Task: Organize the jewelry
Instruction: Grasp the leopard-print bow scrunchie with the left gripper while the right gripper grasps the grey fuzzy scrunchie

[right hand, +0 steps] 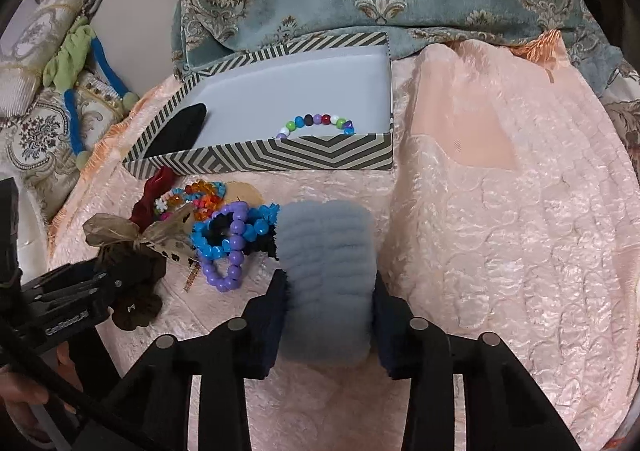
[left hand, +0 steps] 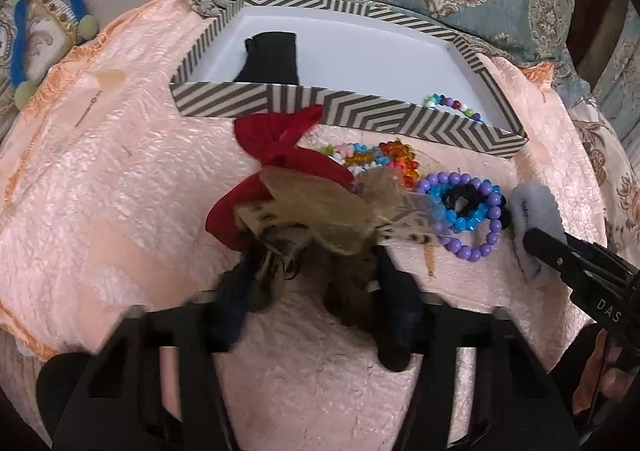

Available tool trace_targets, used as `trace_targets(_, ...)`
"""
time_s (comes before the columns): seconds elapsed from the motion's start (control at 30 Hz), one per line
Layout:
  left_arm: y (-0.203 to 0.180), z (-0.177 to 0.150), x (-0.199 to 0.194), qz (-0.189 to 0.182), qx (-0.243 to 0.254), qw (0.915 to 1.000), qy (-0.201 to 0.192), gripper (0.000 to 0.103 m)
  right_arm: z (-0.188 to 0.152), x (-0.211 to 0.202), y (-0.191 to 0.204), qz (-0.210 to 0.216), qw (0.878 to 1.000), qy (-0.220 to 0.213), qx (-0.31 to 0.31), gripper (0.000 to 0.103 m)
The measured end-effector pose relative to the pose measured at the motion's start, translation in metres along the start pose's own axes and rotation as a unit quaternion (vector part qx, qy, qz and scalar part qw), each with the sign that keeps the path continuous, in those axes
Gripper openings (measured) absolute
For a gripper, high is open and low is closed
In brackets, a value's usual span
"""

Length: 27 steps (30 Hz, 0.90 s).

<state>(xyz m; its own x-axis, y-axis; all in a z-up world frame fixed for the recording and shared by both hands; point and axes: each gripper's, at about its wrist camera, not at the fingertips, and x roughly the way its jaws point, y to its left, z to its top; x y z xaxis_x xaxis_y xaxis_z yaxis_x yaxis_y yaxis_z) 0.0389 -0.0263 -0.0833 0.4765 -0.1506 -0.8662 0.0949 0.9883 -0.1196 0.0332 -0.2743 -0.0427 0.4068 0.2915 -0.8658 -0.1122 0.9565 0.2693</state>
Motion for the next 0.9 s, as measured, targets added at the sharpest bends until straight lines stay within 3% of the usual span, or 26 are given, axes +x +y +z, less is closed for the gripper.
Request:
trace_targets(0.07, -0.003, 0.000, -0.001, -0.010, 0.004, 0.9999, -0.001, 0.020, 0.001, -0.006, 0.001, -0.004, 1.000, -0.008, -0.006, 0.031)
trace_targets(0.17, -0.008, 0.001, -0.009, -0.015, 0.013, 0.9998, -0.006, 0.014, 0.003, -0.018, 0.001, 0.001, 1.000, -0.022, -0.005, 0.031)
trace_targets(0.33, -0.012, 0.001, -0.029, -0.032, 0.020, 0.9991, -0.017, 0.013, 0.010, -0.037, 0.003, 0.006, 0.999, -0.040, -0.006, 0.031)
trace_targets(0.9, -0.017, 0.021, -0.080, -0.028, 0.039, 0.9967, -0.066, 0.013, 0.025, -0.057, 0.017, 0.005, 0.998, -0.054, -0.022, 0.031)
